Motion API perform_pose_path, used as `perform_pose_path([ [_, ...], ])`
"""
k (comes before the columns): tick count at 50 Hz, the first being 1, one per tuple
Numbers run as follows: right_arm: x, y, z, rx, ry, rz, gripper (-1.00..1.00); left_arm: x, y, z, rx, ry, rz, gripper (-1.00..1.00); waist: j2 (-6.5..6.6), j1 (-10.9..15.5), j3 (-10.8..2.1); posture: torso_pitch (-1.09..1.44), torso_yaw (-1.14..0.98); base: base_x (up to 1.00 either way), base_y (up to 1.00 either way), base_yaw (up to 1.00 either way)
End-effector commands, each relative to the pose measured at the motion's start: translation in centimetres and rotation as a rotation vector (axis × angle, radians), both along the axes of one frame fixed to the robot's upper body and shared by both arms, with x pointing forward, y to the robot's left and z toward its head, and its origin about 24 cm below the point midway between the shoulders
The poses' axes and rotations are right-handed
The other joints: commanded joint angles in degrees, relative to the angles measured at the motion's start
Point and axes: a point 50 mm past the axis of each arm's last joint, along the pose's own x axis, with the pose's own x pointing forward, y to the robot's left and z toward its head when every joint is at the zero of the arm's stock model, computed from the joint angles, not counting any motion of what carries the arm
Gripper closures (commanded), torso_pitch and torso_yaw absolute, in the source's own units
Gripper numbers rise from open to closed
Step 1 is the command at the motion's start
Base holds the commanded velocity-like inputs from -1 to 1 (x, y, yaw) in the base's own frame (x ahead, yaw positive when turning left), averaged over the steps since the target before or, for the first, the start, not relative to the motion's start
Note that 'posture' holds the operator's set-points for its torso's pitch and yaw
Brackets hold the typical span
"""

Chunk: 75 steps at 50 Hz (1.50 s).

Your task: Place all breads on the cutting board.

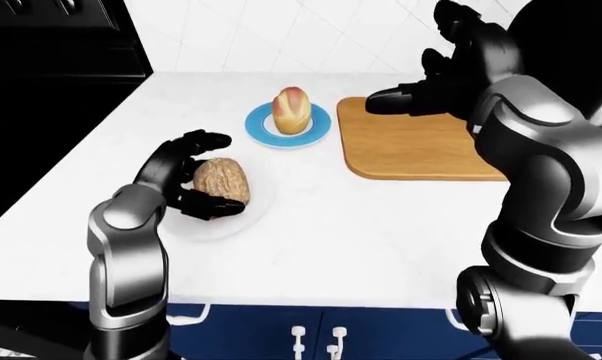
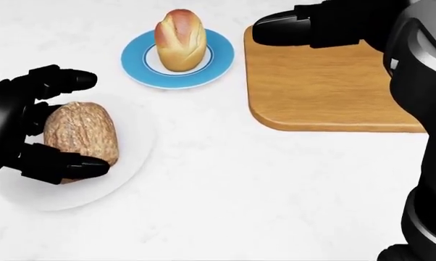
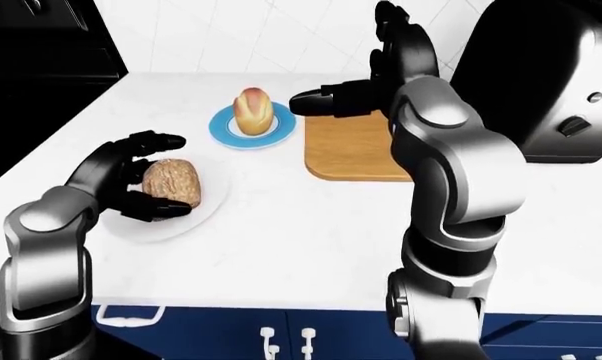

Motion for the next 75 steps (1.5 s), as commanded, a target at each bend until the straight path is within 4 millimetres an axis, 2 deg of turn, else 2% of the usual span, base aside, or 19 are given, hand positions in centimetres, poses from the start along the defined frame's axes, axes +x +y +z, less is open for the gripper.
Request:
perform_pose_path([
  [1, -0.6, 0.0, 1.8, 0.002, -0.09, -0.002, -1.0, -0.1, 0.0, 1.7, 0.021, -0.082, 0.0, -0.33, 0.11, 0.0, -1.51, 0.0, 0.0, 0.0, 0.0, 0.0],
  [13, -0.6, 0.0, 2.2, 0.005, -0.095, 0.0, -1.0, 0.3, 0.1, 2.5, 0.017, -0.098, 0.012, -0.07, 0.13, 0.0, -1.46, 0.0, 0.0, 0.0, 0.0, 0.0],
  [16, -0.6, 0.0, 2.3, 0.004, -0.096, -0.001, -1.0, 0.5, 0.0, 3.5, 0.002, -0.107, 0.008, -0.04, 0.13, 0.0, -1.44, 0.0, 0.0, 0.0, 0.0, 0.0],
  [18, -0.5, -0.1, 2.2, 0.006, -0.096, -0.003, -1.0, 0.6, -0.1, 4.2, -0.011, -0.112, 0.003, 0.1, 0.12, 0.0, -1.43, 0.0, 0.0, 0.0, 0.0, 0.0],
  [29, -0.3, -1.1, 3.3, 0.006, -0.107, -0.034, -1.0, 2.2, -1.4, 8.7, -0.011, -0.141, -0.034, 0.11, -0.08, 0.0, -1.11, 0.0, 0.0, 0.0, 0.0, 0.0],
  [34, -0.2, -2.2, 4.7, -0.005, -0.123, -0.065, -1.0, 4.6, -3.6, 9.9, -0.031, -0.147, -0.068, 0.14, -0.43, 0.2, -1.05, 0.0, 0.0, 0.0, 0.0, 0.0],
  [41, -0.9, -3.3, 6.7, -0.013, -0.143, -0.103, -1.0, 8.2, -8.7, 12.8, -0.054, -0.168, -0.15, 0.14, -1.4, 0.5, -0.93, 0.0, 0.0, 0.0, 0.0, 0.0],
  [48, -1.3, -4.4, 6.6, -0.011, -0.144, -0.125, -1.0, 10.4, -12.9, 14.6, -0.06, -0.175, -0.211, 0.15, -2.43, 0.7, -0.82, 0.0, 0.0, 0.0, 0.0, 0.0],
  [56, -1.4, -4.7, 6.2, -0.008, -0.139, -0.126, -1.0, 10.5, -17.2, 15.7, -0.046, -0.177, -0.287, 0.17, -3.11, 0.8, -0.86, 0.0, 0.0, 0.0, 0.0, 0.0],
  [67, -1.9, -6.2, 4.7, 0.02, -0.133, -0.142, -1.0, 9.5, -22.2, 14.5, -0.011, -0.165, -0.371, 0.22, -4.22, 1.1, -0.78, 0.0, 0.0, 0.0, 0.0, 0.0],
  [75, -2.6, -7.5, 3.3, 0.038, -0.123, -0.161, -1.0, 8.7, -24.7, 13.0, 0.047, -0.164, -0.422, 0.23, -5.04, 1.3, -0.74, 0.0, 0.0, 0.0, 0.0, 0.0],
])
